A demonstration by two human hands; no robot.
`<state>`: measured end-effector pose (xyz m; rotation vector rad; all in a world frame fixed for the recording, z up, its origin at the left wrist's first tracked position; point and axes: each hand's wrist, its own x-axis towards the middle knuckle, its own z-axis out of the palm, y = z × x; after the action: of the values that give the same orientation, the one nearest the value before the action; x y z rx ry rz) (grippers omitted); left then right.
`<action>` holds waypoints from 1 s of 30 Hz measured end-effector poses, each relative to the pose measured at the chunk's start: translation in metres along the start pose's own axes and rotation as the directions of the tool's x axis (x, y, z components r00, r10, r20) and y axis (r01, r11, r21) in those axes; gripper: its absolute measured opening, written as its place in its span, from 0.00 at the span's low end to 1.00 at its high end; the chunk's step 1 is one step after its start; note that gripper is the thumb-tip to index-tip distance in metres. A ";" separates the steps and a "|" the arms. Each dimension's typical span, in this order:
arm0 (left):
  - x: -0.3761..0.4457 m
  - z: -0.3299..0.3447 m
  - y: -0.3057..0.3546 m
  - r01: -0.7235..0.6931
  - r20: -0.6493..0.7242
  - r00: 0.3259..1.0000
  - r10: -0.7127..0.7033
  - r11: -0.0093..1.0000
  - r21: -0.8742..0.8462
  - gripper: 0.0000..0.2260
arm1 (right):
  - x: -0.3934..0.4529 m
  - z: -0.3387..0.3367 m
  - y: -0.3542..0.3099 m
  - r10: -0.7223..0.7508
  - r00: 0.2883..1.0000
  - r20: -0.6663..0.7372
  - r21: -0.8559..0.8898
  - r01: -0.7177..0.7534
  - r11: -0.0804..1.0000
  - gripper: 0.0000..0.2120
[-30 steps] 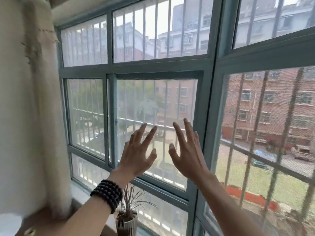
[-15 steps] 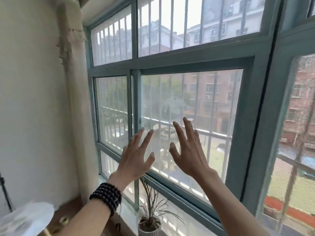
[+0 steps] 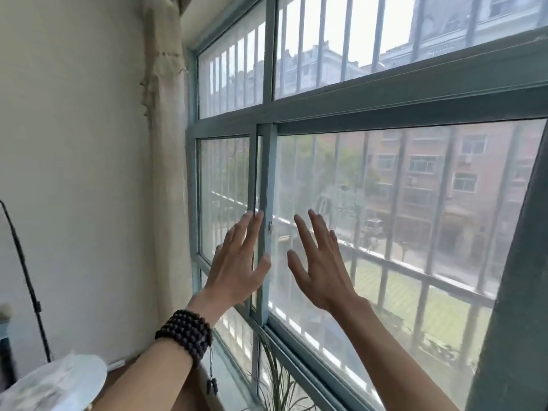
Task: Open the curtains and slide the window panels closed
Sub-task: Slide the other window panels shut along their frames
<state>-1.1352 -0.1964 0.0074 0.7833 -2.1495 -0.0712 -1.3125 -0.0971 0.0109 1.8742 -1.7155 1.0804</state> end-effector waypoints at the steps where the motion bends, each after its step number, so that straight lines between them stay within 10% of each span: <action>1: 0.005 0.003 -0.006 0.006 0.001 1.000 -0.006 1.000 0.005 0.35 | 0.005 0.007 0.004 -0.007 1.000 0.006 0.009 0.007 1.000 0.31; 30: 0.253 0.145 -0.259 -0.051 0.060 0.996 0.061 0.987 -0.154 0.37 | 0.248 0.237 0.134 0.079 0.997 0.006 -0.099 -0.078 0.992 0.30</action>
<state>-1.2259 -0.5761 0.0072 0.6397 -2.1960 -0.2320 -1.3845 -0.4580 0.0164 1.7686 -1.8277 0.9972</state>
